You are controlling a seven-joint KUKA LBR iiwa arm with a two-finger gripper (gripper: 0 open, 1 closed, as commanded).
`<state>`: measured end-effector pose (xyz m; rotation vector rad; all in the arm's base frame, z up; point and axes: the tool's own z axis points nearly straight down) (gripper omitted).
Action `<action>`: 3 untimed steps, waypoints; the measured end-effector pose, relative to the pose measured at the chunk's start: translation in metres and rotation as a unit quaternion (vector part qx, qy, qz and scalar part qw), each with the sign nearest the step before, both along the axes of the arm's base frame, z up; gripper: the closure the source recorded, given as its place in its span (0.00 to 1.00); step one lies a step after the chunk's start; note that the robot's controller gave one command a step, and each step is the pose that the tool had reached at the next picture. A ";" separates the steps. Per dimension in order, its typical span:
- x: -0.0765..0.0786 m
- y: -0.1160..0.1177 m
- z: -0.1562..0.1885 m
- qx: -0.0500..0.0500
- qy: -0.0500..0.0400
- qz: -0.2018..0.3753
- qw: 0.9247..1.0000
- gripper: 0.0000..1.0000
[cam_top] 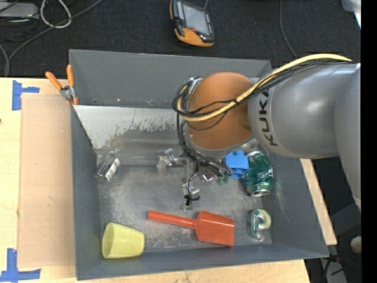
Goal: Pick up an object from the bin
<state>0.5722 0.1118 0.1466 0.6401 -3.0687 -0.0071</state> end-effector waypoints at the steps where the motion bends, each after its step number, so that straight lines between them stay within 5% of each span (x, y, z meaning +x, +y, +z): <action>1: -0.053 -0.031 -0.078 -0.001 -0.002 -0.104 0.995 0.00; 2: -0.047 -0.021 -0.076 0.001 -0.004 -0.039 0.999 1.00; 3: -0.047 -0.021 -0.076 0.001 -0.004 -0.039 0.999 1.00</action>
Offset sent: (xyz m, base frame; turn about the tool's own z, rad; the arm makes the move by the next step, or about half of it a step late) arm -0.0478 -0.0198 -0.0766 0.0721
